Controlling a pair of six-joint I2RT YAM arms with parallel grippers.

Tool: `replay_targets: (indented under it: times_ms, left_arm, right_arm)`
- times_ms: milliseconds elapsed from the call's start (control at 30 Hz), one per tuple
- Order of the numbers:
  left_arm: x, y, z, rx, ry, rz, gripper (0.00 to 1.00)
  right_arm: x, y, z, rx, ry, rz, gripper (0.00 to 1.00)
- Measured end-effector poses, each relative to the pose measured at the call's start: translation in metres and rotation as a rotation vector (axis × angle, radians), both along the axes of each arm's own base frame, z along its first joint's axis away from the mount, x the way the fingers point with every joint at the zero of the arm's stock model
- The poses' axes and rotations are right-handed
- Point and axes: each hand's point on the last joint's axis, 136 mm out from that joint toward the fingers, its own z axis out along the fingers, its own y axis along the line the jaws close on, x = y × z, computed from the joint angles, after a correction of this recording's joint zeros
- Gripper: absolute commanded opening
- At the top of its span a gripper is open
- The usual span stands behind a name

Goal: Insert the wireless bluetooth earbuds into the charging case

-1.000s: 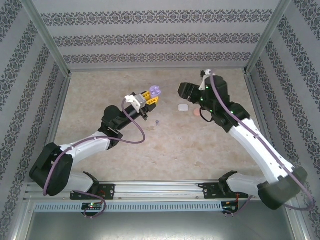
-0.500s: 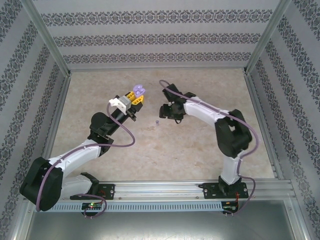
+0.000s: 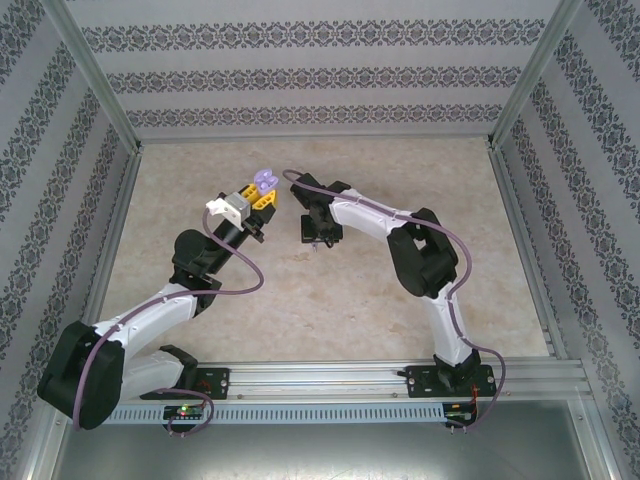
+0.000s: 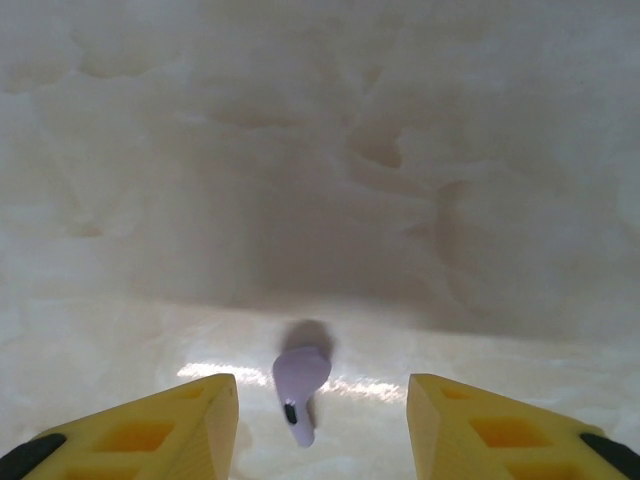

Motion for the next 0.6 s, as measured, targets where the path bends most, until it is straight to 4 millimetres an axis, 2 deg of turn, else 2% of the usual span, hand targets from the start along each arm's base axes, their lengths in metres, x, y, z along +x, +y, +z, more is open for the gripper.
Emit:
replay_targets:
  times_ms: [367,600]
  left_arm:
    - [-0.002,0.007,0.003,-0.012,-0.015,0.015,0.0]
    - [-0.001,0.009,0.0,-0.014,-0.009,0.023,0.0]
  right_arm:
    - [-0.004,0.013,-0.013,-0.057,0.019,0.024,0.45]
    - [-0.005,0.013,-0.015,-0.07,0.023,0.013,0.42]
